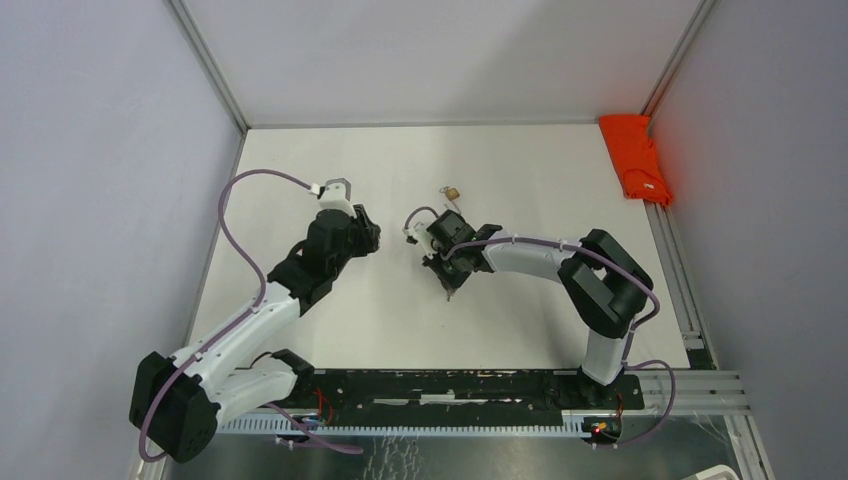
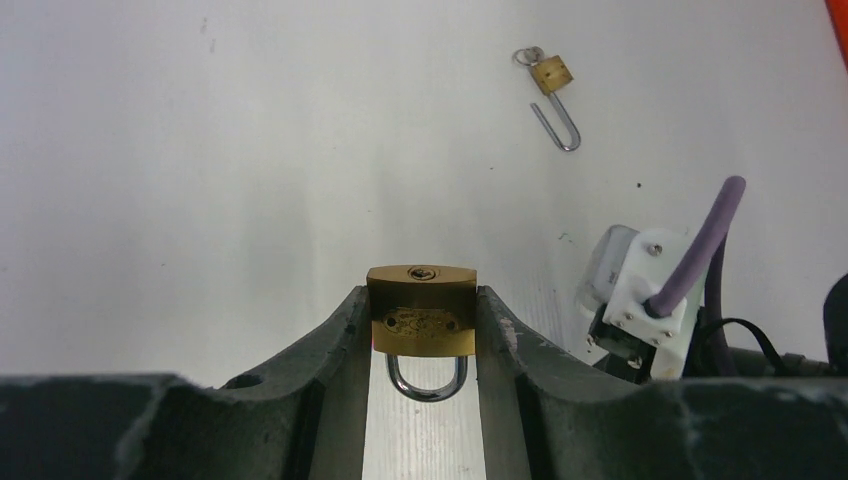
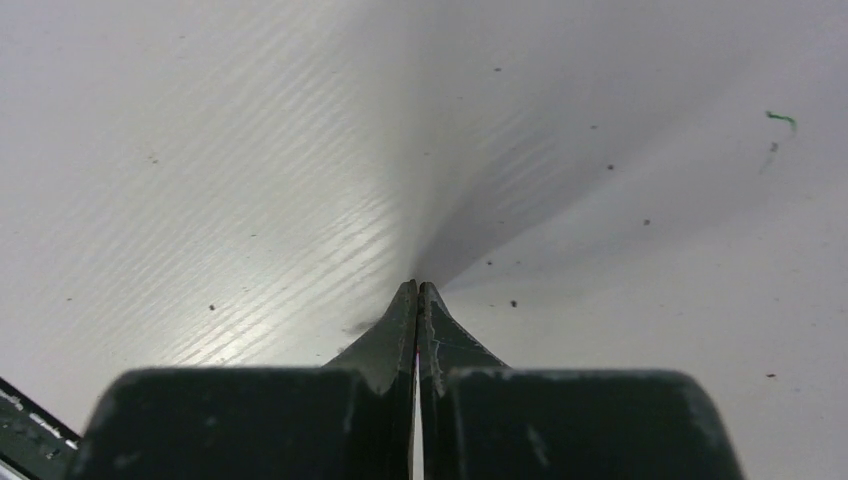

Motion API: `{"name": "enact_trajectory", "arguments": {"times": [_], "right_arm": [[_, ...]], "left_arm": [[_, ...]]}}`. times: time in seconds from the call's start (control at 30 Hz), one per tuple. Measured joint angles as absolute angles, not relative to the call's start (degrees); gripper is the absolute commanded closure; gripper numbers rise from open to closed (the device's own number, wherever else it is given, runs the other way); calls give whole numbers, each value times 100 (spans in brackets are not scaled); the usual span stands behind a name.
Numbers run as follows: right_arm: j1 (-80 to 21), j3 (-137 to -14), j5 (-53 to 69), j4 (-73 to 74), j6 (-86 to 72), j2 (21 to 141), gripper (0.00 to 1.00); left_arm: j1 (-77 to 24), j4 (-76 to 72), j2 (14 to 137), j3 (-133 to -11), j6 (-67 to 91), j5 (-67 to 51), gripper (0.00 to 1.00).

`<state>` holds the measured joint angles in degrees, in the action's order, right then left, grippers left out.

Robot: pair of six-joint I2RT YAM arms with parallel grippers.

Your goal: Unlock with the key

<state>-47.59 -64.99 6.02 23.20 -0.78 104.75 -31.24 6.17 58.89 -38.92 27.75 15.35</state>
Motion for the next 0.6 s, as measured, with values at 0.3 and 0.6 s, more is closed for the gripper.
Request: {"name": "enact_trajectory", "arguments": {"times": [0.3, 0.6], "right_arm": [[-4915, -6427, 768, 2255, -150, 10486, 100], [-4912, -6060, 773, 2115, -193, 10208, 99]], "left_arm": [[-3127, 862, 5734, -3870, 2775, 1802, 98], [-3127, 895, 5695, -3846, 2775, 1793, 98]]}}
